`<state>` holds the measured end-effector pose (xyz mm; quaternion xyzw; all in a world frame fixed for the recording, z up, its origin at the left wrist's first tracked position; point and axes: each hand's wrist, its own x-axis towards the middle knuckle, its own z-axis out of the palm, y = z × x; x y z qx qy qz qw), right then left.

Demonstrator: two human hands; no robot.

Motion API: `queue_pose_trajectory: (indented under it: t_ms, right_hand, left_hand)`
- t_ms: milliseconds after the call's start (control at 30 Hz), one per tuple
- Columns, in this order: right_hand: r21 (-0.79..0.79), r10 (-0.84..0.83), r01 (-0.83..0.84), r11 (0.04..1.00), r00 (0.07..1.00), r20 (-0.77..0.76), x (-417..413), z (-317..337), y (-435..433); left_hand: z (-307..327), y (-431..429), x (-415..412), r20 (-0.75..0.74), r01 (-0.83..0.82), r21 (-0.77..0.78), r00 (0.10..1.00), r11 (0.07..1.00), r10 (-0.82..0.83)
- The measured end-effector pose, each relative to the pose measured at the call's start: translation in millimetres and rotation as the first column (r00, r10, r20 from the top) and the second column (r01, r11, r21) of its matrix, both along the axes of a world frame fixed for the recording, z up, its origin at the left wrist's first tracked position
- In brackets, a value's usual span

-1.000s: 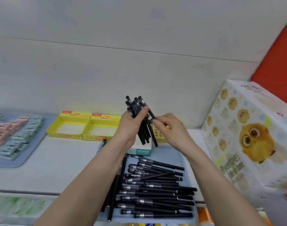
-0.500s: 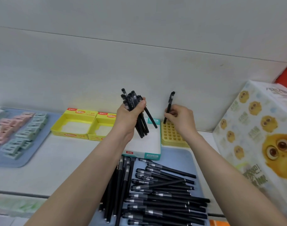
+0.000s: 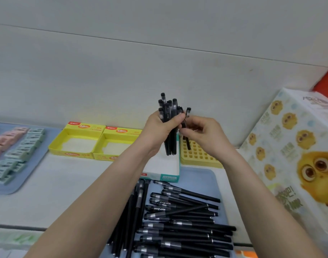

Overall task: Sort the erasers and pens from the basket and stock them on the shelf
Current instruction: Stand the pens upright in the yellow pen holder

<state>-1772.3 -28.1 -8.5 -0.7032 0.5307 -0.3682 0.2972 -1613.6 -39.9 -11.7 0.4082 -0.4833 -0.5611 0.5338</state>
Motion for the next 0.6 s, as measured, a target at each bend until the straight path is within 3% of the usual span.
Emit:
queue_pose_trajectory:
  t_ms: [100, 167, 433, 600]
  right_hand:
    - [-0.129, -0.259, 0.26, 0.957, 0.966, 0.028, -19, -7, -7]
    - [-0.135, -0.349, 0.358, 0.924, 0.933, 0.084, -27, -15, -12]
    - [-0.152, -0.352, 0.346, 0.926, 0.936, -0.012, -13, -45, -35]
    - [-0.166, -0.351, 0.317, 0.934, 0.901, -0.255, -17, -49, -39]
  left_hand:
    - [-7, 0, -3, 0.037, -0.06, 0.01, 0.998, 0.998, 0.06]
    - [-14, -1, -1, 0.019, -0.109, 0.03, 0.994, 0.994, 0.108]
    - [-20, -4, 10, -0.053, -0.161, 0.055, 0.985, 0.985, 0.164]
    - [-18, -5, 12, -0.082, -0.198, 0.067, 0.976, 0.978, 0.203]
